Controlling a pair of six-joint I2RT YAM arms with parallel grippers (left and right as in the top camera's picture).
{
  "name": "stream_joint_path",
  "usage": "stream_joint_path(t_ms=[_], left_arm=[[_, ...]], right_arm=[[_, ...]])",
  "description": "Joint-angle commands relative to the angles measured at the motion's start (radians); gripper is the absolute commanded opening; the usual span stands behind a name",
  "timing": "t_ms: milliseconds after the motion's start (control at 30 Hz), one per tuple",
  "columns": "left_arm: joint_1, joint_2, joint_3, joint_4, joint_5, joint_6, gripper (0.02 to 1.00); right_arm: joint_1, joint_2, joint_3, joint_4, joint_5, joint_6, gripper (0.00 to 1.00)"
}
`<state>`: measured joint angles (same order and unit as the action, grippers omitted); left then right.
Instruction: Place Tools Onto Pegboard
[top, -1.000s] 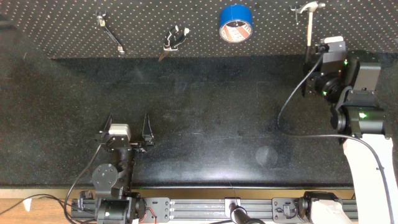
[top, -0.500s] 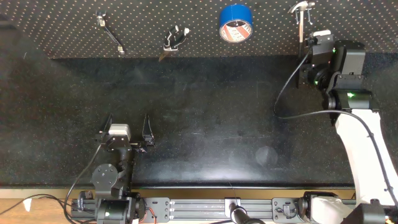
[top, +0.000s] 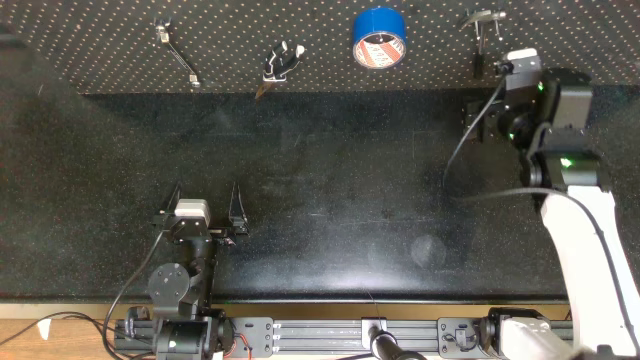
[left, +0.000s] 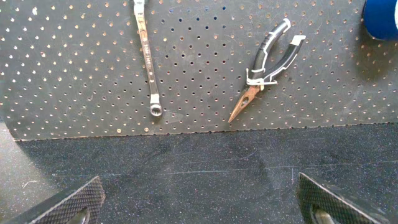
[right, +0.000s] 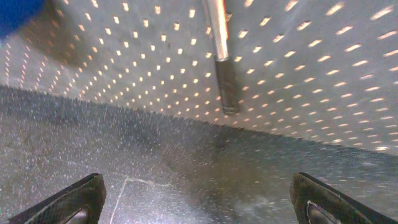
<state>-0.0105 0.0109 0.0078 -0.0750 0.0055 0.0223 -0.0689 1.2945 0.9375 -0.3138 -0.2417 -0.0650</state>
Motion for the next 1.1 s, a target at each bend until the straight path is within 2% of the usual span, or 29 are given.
stream_joint_path(t_ms=[33,167,267,500,600,667,733,867,933,1100], left_arm=[[-0.003,-0.008,-0.002,-0.008,0.006,0.009,0.996],[-0.003,-0.008,-0.002,-0.008,0.006,0.009,0.996],[-0.003,-0.008,-0.002,-0.008,0.006,0.009,0.993],[-0.003,-0.008,-0.002,-0.008,0.006,0.009,0.993],[-0.003,-0.008,-0.002,-0.008,0.006,0.009,0.996],[-0.003,-0.008,-0.002,-0.008,0.006,0.009,0.996],[-0.003,-0.008,-0.002,-0.008,0.006,0.009,0.993],[-0.003,-0.008,-0.002,-0.008,0.007,0.009,0.996],[-0.003,-0.008,-0.002,-0.008,0.006,0.009,0.996],[-0.003,-0.008,-0.002,-0.008,0.007,0.009,0.996]], right_arm=[[-0.018,-0.222,-0.201,0.074,0.092,0.001,0.969],[-0.05,-0.4,-0.446,0.318,0.061,0.034,0.969],[-0.062,-0.537,-0.581,0.421,0.061,0.148,0.969],[-0.062,-0.837,-0.881,0.645,0.061,0.151,0.969],[-0.061,-0.923,-0.935,0.642,0.062,0.15,0.972],[-0.059,-0.979,-0.933,0.572,0.061,0.131,0.969],[-0.038,-1.076,-0.933,0.445,0.062,0.052,0.972],[-0.026,-1.212,-0.933,0.253,0.062,0.018,0.972],[-0.026,-1.25,-0.933,0.254,0.062,-0.019,0.972],[-0.017,-1.294,-0.933,0.255,0.05,-0.019,0.972]])
